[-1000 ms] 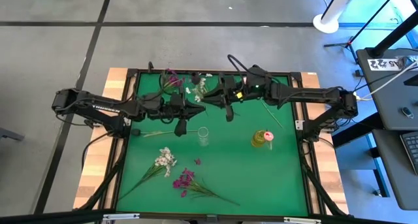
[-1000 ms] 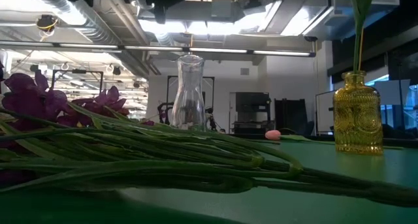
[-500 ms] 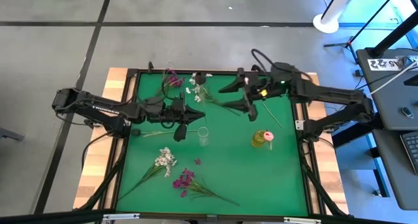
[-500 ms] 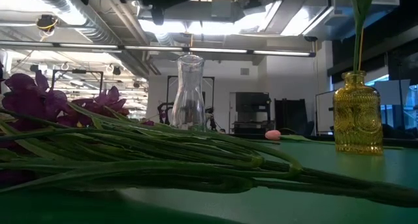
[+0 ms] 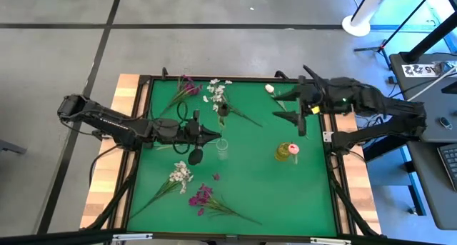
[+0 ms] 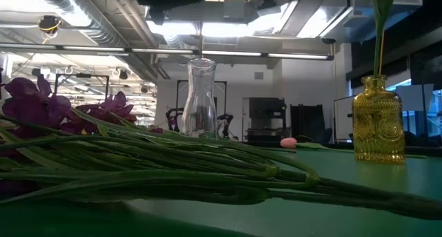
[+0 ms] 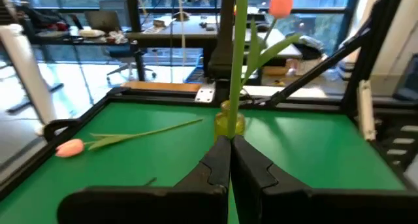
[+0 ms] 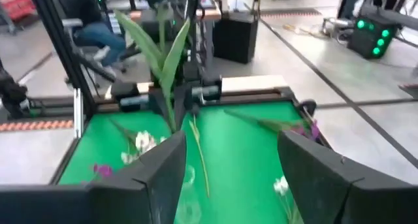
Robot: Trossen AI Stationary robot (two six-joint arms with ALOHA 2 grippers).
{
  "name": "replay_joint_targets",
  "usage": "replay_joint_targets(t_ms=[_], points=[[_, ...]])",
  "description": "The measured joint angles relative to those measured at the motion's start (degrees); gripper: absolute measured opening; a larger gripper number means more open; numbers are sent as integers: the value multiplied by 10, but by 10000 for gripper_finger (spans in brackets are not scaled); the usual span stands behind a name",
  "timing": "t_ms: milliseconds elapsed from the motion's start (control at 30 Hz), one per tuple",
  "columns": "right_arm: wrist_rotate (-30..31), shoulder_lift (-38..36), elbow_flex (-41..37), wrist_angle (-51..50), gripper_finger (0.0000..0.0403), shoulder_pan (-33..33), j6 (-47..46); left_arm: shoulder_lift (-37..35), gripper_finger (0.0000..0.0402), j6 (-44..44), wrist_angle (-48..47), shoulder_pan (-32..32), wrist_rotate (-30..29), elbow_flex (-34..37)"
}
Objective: Sort flowers into vase by color
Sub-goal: Put the bottom black tulip into the transparent vase
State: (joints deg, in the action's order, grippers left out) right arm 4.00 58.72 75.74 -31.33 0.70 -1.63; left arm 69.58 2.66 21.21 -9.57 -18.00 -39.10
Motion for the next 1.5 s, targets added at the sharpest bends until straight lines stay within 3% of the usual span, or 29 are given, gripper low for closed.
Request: replay_joint_targets(t_ms=[200, 300, 533, 767, 967, 1267, 1500], points=[[151, -63, -81, 14, 226, 46, 6, -1, 0, -2, 116, -2, -11, 67], [185, -124, -148, 54, 223, 35, 4, -3, 0, -3, 171, 0, -10, 99], [179, -294, -330, 166, 222, -10, -20, -3, 0, 14, 184, 20, 12, 125], [176, -372, -434, 208, 222, -44, -43, -1, 0, 18, 183, 25, 40, 125], [112, -376, -443, 228, 222, -45, -41, 12, 15, 17, 171, 25, 40, 125], [103, -375, -443, 257, 222, -45, -42, 24, 111, 1, 170, 25, 34, 125], [103, -372, -443, 248, 222, -45, -46, -17, 170, -46, 140, 3, -61, 125]])
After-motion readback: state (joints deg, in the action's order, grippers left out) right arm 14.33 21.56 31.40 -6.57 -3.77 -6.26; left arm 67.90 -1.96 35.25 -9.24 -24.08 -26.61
